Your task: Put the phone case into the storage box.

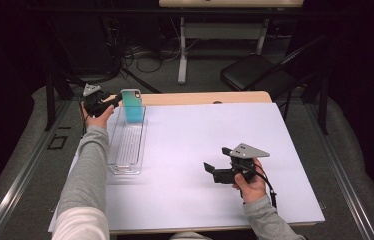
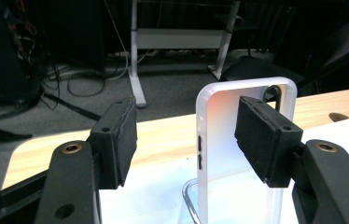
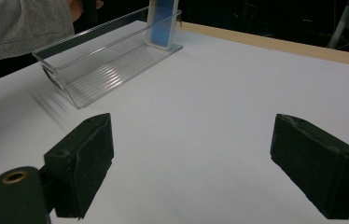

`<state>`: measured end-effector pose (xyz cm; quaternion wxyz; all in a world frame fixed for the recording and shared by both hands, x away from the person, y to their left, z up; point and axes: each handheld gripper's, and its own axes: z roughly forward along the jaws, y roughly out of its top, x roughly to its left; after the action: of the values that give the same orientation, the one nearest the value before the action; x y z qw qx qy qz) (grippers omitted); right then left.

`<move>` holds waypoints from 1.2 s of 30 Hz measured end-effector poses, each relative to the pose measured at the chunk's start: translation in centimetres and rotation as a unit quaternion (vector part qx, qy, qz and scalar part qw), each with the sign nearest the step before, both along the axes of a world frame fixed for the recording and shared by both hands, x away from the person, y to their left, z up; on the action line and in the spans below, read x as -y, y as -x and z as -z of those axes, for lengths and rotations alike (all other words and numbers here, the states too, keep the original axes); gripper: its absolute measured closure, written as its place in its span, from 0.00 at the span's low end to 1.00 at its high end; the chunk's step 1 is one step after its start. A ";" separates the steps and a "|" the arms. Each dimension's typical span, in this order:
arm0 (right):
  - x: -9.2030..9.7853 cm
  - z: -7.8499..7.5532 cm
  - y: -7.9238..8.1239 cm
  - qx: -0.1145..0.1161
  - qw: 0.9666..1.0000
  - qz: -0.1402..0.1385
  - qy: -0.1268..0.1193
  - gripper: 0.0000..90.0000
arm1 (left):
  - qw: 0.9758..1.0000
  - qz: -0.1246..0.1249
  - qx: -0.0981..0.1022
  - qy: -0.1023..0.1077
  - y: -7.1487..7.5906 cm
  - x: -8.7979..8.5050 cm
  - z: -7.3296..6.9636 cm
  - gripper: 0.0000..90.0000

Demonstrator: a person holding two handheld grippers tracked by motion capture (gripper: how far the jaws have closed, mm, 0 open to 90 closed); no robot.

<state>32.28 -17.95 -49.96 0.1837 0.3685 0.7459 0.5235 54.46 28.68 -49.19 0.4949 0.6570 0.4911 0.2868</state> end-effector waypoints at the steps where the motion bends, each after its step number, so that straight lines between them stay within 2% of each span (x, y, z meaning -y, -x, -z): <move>1: 0.0 0.0 0.0 0.000 1.000 0.000 0.000 0.15 | 1.000 -0.001 0.000 -0.004 0.0 0.0 0.0 0.43; 5: 0.0 0.1 -0.2 -0.003 1.000 -0.002 -0.001 0.15 | 1.000 -0.010 -0.018 -0.017 0.2 0.1 -0.2 0.43; 8: 0.0 0.2 -0.2 -0.005 1.000 -0.002 -0.004 0.15 | 0.999 -0.008 -0.013 -0.037 0.3 0.1 -0.3 0.44; 10: 0.1 0.1 -0.2 -0.004 1.000 -0.004 -0.003 0.15 | 0.999 -0.007 -0.020 -0.032 0.4 0.1 -0.3 0.44; 11: 0.1 0.1 -0.2 -0.004 1.000 -0.003 -0.004 0.15 | 0.999 -0.010 -0.022 -0.041 0.5 0.1 -0.5 0.44; 13: 0.1 0.1 -0.3 -0.005 1.000 -0.003 -0.005 0.15 | 0.999 -0.009 -0.025 -0.038 0.6 0.1 -0.6 0.44; 15: 0.1 0.2 -0.3 -0.006 1.000 -0.004 -0.005 0.15 | 0.999 -0.010 -0.026 -0.047 0.8 0.1 -0.8 0.44; 20: 0.0 0.3 -0.4 -0.009 1.000 -0.006 -0.005 0.15 | 0.999 -0.010 -0.033 -0.040 1.2 0.0 -1.0 0.39; 24: 0.0 0.3 -0.4 -0.010 1.000 -0.008 -0.006 0.15 | 0.999 -0.010 -0.022 -0.028 1.9 -0.3 -1.1 0.39; 31: -0.1 0.4 -0.4 -0.010 1.000 -0.010 -0.007 0.15 | 1.000 0.000 -0.023 -0.022 3.1 -0.3 -1.5 0.38; 36: -0.3 0.5 -0.4 -0.010 1.000 -0.011 -0.007 0.15 | 0.999 0.017 -0.028 0.000 3.9 0.0 -1.9 0.26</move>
<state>32.68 -17.67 -50.41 0.1677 0.3667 0.7484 0.5266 50.59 28.64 -47.26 0.4858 0.6726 0.4940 0.2599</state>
